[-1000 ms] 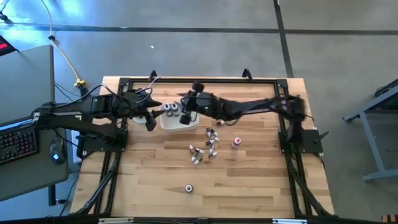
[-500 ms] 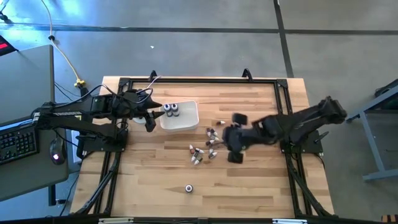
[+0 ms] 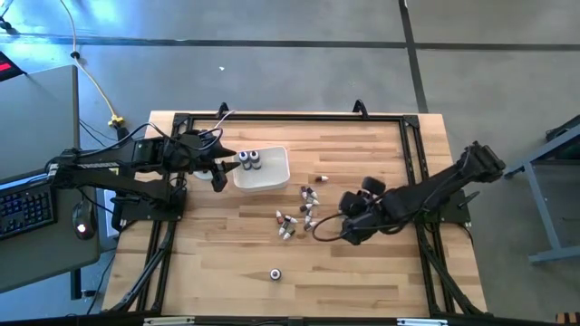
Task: Pick & Place food coloring
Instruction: Put the large pink food coloring bottle into the white bin
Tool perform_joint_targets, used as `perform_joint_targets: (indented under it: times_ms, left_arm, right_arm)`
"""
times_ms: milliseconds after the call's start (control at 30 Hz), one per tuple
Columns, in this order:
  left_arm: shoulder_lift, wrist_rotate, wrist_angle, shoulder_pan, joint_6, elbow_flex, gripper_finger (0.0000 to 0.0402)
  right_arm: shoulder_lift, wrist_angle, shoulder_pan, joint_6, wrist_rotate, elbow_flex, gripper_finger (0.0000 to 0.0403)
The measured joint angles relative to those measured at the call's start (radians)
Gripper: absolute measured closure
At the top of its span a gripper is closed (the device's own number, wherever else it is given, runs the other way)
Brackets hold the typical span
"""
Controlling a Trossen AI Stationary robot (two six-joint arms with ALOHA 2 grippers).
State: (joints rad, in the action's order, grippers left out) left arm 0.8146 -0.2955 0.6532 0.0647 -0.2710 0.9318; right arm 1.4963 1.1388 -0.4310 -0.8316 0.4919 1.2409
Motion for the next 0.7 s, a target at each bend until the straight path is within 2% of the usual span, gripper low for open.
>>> perform_joint_targets:
  times_ms: [233,533,700]
  left_arm:
    - [0.000,0.000,-0.003,0.000,-0.003,0.000,0.0225]
    - [0.000,0.000,-0.001,0.000,-0.022,0.000,0.0225]
    - [0.000,0.000,0.000,0.000,-0.022,0.000,0.0225]
  right_arm:
    - [0.000,-0.155,0.073,0.006,0.002,-0.165,0.0258]
    - [-0.002,-0.217,0.158,0.080,-0.040,-0.235,0.0260]
    - [0.000,-0.296,0.184,0.161,-0.083,-0.237,0.0281]
